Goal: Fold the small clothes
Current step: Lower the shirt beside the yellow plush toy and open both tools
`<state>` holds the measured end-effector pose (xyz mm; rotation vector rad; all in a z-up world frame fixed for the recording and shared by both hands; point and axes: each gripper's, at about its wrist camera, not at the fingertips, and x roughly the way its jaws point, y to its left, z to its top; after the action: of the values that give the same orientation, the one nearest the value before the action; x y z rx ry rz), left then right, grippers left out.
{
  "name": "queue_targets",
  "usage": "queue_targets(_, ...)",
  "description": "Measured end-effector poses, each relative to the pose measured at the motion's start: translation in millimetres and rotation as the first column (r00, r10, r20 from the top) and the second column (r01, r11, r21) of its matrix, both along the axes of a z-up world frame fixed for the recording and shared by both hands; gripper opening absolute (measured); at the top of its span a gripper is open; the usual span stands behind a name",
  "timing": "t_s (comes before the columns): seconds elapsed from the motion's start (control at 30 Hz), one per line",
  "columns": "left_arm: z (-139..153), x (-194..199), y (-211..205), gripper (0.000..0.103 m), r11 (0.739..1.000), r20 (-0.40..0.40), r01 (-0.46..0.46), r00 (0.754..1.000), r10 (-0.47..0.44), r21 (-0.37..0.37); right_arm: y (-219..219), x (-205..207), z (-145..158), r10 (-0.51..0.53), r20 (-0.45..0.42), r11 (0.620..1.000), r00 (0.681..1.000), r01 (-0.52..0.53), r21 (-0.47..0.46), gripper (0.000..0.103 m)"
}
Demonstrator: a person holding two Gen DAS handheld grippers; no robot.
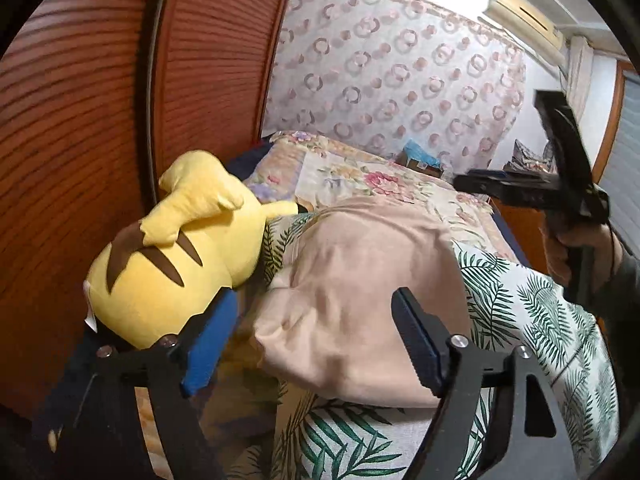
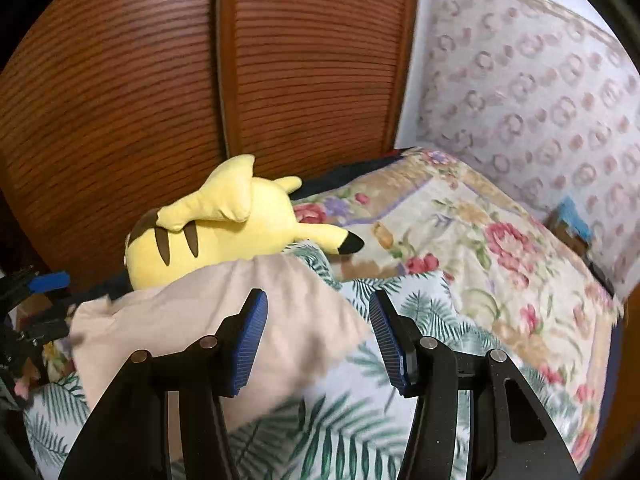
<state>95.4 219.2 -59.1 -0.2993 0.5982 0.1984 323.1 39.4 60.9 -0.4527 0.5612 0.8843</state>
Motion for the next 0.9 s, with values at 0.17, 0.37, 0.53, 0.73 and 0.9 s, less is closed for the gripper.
queue_targets(0.17, 15.0, -1.9, -24.5, 0.088, 0.997, 0.031, 0.049, 0.998, -0.051, 0.063, -39.6, -32.9, -1.7, -0.072, 0.003, 0.994, 0.997, 0.072, 0.078, 0.055)
queue_targets(0.37, 32.8, -4.5, -66.7, 0.091, 0.986, 0.067, 0.121, 0.989, -0.129, 0.118, -82.7, -80.4, -9.9, -0.163, 0.008, 0.976, 0.987, 0.160, 0.147, 0.061)
queue_targets(0.53, 44.1, -7.9, -105.8, 0.091, 0.975, 0.086, 0.165, 0.980, -0.179, 0.148, -113.2, -118.1, -19.3, -0.235, 0.012, 0.956, 0.972, 0.229, 0.181, 0.079)
queue_targets(0.73, 48.5, -11.3, -148.8, 0.091, 0.960, 0.089, 0.218, 0.967, -0.237, 0.176, -150.9, -163.6, -26.5, -0.380, 0.041, 0.901, 0.924, 0.360, 0.240, 0.080)
queue_targets(0.9, 58.2, -18.4, -180.6, 0.091, 0.943, 0.099, 0.260, 0.954, -0.285, 0.209, -170.6, -202.5, -25.8, -0.454, 0.045, 0.855, 0.890, 0.421, 0.302, 0.080)
